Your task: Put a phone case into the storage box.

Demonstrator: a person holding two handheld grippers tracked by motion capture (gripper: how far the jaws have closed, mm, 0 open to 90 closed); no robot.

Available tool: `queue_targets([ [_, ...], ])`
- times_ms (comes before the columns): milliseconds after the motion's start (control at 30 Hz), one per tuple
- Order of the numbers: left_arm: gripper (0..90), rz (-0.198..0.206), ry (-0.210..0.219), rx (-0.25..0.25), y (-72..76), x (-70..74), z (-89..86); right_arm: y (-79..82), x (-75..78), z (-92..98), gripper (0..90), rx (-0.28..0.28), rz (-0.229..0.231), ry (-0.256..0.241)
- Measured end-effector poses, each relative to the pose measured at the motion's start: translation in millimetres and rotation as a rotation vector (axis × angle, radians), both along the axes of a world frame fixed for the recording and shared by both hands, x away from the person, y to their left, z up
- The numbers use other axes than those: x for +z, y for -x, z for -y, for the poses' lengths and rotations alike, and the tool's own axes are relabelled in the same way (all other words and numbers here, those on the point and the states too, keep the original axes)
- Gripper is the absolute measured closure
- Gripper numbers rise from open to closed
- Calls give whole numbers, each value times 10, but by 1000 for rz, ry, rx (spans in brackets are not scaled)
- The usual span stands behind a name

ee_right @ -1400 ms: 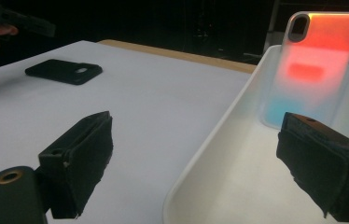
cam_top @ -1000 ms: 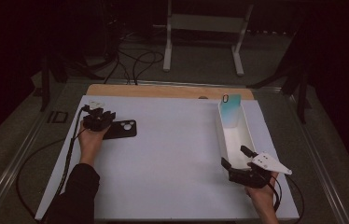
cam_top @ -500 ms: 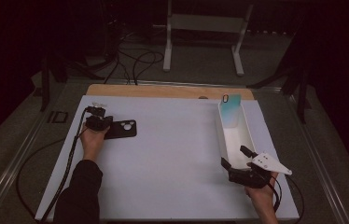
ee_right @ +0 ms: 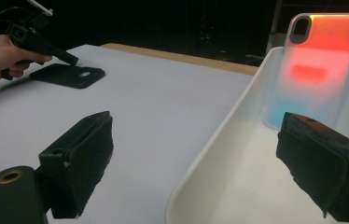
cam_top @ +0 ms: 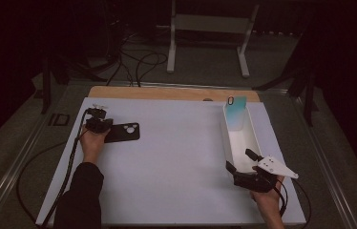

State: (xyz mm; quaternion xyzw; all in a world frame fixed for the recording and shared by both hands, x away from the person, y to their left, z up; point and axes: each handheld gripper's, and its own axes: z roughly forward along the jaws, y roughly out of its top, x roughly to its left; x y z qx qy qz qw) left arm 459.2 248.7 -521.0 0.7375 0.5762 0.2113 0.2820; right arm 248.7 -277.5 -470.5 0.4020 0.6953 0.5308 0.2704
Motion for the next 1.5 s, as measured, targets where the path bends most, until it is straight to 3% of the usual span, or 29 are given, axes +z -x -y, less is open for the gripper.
queue_targets([
  [100, 900, -13, 0, -11, 19, -14, -8, 1, 1, -4, 108, 2, 0, 2],
  [300, 900, -37, -43, -64, 126, 18, 25, 6, 9, 10, 108, -4, 3, 0],
  [533, 900, -52, -40, -95, 302, 34, 16, 14, 20, 18, 108, -9, 7, -1],
  [633, 900, -55, -13, -103, 507, 35, 7, 15, 23, 16, 108, -7, 9, -2],
  [867, 900, -45, -16, -137, 884, 38, 78, 13, 25, 0, 108, -4, 10, 5],
  [1067, 899, -26, 44, -147, 1093, 9, 86, 15, 28, -19, 108, 3, 12, 7],
  [1233, 896, -11, 89, -132, 1124, -19, 51, 6, 21, -21, 108, 4, 11, 11],
  [1367, 888, 23, 53, -118, 1160, -17, 79, 3, 20, -11, 108, 2, 14, 10],
  [1500, 861, 113, 48, -110, 1253, 81, 89, 3, 19, -2, 108, 3, 12, 8],
])
